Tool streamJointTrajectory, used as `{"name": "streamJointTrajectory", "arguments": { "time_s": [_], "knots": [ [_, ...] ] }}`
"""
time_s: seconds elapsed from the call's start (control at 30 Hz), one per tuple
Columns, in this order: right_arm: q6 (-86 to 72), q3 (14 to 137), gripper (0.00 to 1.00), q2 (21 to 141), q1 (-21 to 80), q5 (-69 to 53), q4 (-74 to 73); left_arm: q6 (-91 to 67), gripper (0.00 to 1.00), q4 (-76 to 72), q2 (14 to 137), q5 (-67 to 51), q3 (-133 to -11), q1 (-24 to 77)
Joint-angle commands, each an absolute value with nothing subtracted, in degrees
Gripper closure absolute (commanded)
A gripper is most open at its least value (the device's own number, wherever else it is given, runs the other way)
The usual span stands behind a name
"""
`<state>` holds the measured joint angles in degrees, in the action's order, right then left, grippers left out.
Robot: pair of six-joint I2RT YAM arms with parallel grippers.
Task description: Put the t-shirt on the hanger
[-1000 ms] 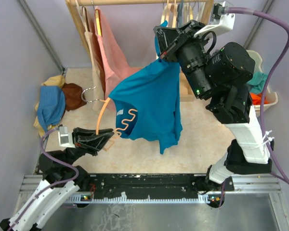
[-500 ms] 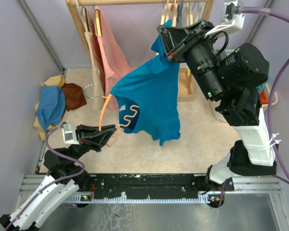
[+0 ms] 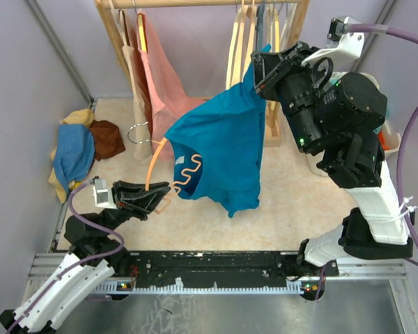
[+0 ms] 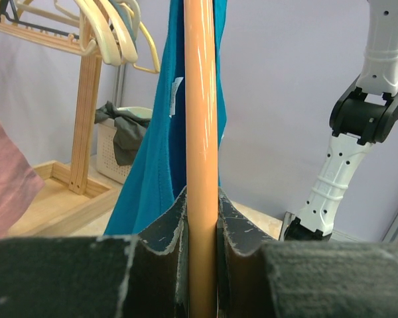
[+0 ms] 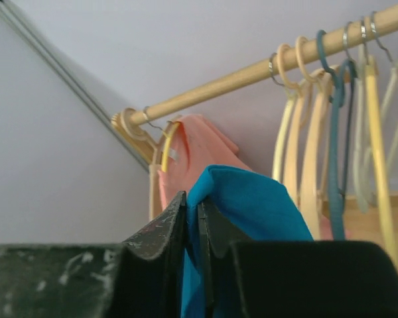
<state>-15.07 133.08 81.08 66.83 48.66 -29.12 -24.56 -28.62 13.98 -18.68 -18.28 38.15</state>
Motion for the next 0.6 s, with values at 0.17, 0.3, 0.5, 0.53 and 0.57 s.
{"name": "streamJointTrajectory", "arguments": {
  "time_s": [0.17, 0.3, 0.5, 0.53, 0.57],
  "knots": [
    [-13.32, 132.38, 0.55, 78.25, 66.61, 55.42, -37.60, -23.70, 1.00, -31.30, 12.64, -18.86, -21.35, 38.23],
    [-16.28, 136.02, 0.34, 78.56, 66.61, 54.20, -46.30, -23.26, 1.00, -30.68, 12.72, -18.66, -22.18, 38.23],
    [-21.97, 134.97, 0.20, 75.78, 66.60, 50.40, -58.20, -22.86, 1.00, -28.46, 12.56, -17.85, -23.06, 38.23],
    [-22.77, 133.10, 0.19, 74.67, 66.60, 49.04, -58.60, -22.81, 1.00, -28.09, 12.49, -17.65, -23.08, 38.23],
    [-23.47, 130.88, 0.19, 73.23, 66.56, 47.27, -58.62, -22.80, 1.00, -27.90, 12.38, -17.55, -23.18, 38.23]
  ]
}}
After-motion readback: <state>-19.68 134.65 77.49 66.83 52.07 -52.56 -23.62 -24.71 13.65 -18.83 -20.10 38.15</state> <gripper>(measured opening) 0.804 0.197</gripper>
